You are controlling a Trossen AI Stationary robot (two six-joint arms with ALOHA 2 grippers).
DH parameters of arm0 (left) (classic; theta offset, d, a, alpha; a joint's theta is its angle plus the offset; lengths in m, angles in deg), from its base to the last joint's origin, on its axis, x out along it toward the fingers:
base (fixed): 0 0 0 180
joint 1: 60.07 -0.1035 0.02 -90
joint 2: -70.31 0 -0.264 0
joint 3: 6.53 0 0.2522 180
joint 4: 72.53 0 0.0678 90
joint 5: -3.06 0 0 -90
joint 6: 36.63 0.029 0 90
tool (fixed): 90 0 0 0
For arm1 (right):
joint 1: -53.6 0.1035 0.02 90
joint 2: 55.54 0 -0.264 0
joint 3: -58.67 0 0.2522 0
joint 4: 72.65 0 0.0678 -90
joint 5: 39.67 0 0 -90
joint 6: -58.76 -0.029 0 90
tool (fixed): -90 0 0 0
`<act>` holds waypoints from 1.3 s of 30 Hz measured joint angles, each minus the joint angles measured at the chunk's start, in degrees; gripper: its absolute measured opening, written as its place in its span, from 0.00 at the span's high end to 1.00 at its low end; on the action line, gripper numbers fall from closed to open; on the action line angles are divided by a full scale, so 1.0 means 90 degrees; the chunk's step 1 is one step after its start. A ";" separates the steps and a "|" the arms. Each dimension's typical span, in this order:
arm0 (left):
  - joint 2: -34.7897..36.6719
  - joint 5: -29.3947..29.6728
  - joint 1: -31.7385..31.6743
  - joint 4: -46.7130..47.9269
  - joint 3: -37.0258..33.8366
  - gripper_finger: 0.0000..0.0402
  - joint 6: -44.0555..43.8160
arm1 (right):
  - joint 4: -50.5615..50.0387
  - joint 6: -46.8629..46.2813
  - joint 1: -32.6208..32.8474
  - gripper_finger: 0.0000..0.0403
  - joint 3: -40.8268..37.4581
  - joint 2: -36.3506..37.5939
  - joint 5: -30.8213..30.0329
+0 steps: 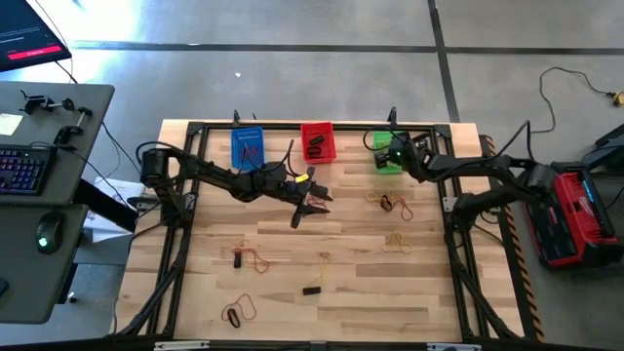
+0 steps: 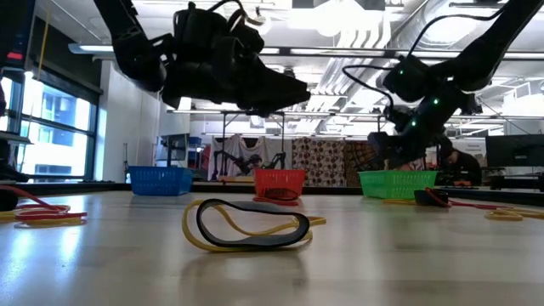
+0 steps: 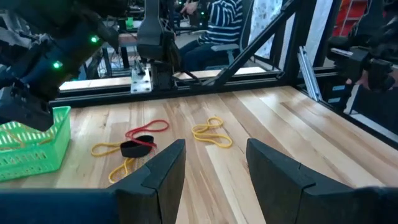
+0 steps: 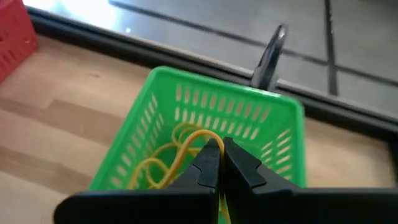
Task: Sort rubber bands into baskets
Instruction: Put the yellow rubber band into the green bin, then put the red rubber band into the blue bin
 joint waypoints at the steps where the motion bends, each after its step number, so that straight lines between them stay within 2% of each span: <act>1: 0.0000 -0.0003 0.0000 -0.0016 0.0000 0.59 0.0002 | 0.0001 -0.0064 -0.0031 1.00 0.0000 -0.0029 0.0086; 14: 0.0002 -0.0045 0.0000 -0.0169 0.0000 0.59 0.0023 | -0.0044 0.0065 -0.0075 0.99 0.0002 -0.0061 0.0407; 18: 0.0002 -0.0336 0.0003 -0.0175 0.0000 0.59 -0.0022 | -0.0042 0.0071 -0.0073 0.91 0.0002 -0.0061 0.0286; 24: 0.0002 -0.0355 0.0081 -0.0174 0.0000 0.59 -0.0034 | -0.0042 0.0014 -0.0073 0.71 0.0002 -0.0058 0.0057; 28: 0.0002 -0.0355 0.0119 -0.0172 0.0000 0.59 0.0047 | -0.0042 0.0007 -0.0073 0.62 0.0005 -0.0058 0.0066; 34: 0.0002 -0.0355 0.0117 -0.0170 0.0000 0.59 0.0068 | -0.0056 0.0022 -0.0071 0.59 0.0021 -0.0056 0.0241; 39: 0.0076 -0.0352 0.0117 -0.0025 0.0000 0.59 0.0106 | -0.0733 0.0044 -0.0068 0.58 0.0509 -0.0056 0.0348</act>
